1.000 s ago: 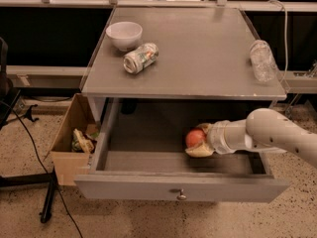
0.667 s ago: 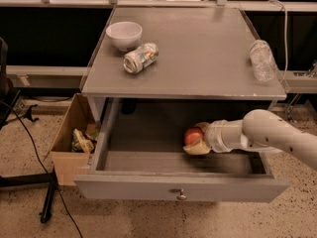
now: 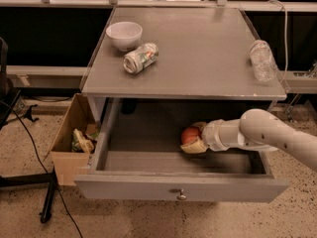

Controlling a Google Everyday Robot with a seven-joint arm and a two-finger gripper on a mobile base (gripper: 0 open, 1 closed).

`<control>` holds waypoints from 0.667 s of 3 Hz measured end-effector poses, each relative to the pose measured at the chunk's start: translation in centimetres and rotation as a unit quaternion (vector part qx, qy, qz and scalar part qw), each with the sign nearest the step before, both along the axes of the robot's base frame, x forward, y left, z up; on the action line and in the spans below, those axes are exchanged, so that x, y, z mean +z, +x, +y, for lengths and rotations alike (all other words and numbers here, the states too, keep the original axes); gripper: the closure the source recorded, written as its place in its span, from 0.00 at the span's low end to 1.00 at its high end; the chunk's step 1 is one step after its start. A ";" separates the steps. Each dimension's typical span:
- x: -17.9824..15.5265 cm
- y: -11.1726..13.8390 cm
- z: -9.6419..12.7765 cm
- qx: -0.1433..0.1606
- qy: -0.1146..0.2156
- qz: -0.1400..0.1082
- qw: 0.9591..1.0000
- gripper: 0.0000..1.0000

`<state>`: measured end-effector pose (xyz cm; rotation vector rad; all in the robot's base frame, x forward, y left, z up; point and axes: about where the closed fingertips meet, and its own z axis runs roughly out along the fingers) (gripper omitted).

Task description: Place apple into top drawer

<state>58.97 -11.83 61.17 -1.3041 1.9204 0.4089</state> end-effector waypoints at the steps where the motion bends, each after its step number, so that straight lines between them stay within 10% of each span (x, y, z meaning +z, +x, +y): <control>1: -0.1 0.0 0.0 0.000 0.001 0.001 1.000 0.83; 2: -0.1 0.0 0.0 0.000 0.001 0.001 1.000 0.62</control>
Offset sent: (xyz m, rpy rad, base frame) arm 0.0005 0.0004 -0.0007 0.0027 0.0021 0.0008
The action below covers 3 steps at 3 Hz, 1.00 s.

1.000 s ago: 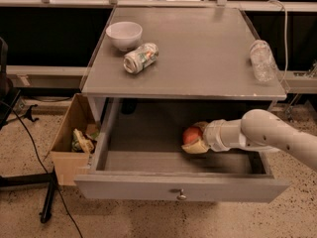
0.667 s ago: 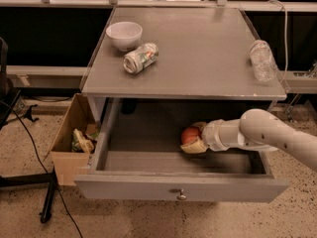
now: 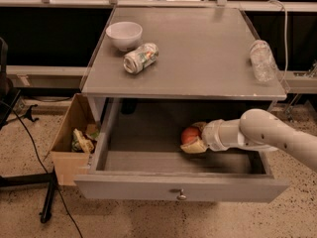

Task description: Place apple into top drawer

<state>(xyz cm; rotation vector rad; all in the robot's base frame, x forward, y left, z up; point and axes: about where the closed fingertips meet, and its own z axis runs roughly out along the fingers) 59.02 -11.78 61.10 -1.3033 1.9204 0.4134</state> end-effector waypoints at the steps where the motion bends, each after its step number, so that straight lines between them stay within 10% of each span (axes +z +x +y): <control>1: 0.0 0.0 0.0 0.000 0.000 0.000 1.000 0.31; 3: 0.0 0.0 0.0 0.000 0.000 0.000 1.000 0.00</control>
Offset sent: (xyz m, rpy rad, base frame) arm 0.0000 0.0000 0.0000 0.0000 0.0000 0.0001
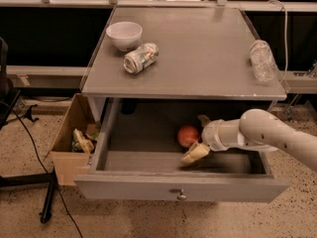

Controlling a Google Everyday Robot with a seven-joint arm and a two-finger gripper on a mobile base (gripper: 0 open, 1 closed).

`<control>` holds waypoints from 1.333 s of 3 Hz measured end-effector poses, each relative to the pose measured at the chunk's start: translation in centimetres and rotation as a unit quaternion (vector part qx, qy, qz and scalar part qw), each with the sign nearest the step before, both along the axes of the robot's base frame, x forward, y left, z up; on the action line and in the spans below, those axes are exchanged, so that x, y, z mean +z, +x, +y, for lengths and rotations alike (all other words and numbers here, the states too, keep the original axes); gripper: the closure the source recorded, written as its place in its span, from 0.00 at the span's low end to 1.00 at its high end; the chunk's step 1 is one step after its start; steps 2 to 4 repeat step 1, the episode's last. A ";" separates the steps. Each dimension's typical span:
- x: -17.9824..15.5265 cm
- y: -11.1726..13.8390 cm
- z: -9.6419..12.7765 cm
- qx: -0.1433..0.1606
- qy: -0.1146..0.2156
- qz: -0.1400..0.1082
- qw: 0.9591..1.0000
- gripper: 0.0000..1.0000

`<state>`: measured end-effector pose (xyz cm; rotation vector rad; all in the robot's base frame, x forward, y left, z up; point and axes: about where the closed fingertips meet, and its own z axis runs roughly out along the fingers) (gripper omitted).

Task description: Place apple into top drawer

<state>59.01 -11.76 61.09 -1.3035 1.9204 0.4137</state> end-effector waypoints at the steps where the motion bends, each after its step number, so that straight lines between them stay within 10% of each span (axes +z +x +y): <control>1: 0.0 0.0 0.0 0.000 0.000 0.000 1.000 0.00; 4: 0.0 0.0 0.0 0.000 0.000 0.000 1.000 0.00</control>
Offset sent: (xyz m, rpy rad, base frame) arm 0.0000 0.0000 0.0000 0.0000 0.0000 0.0000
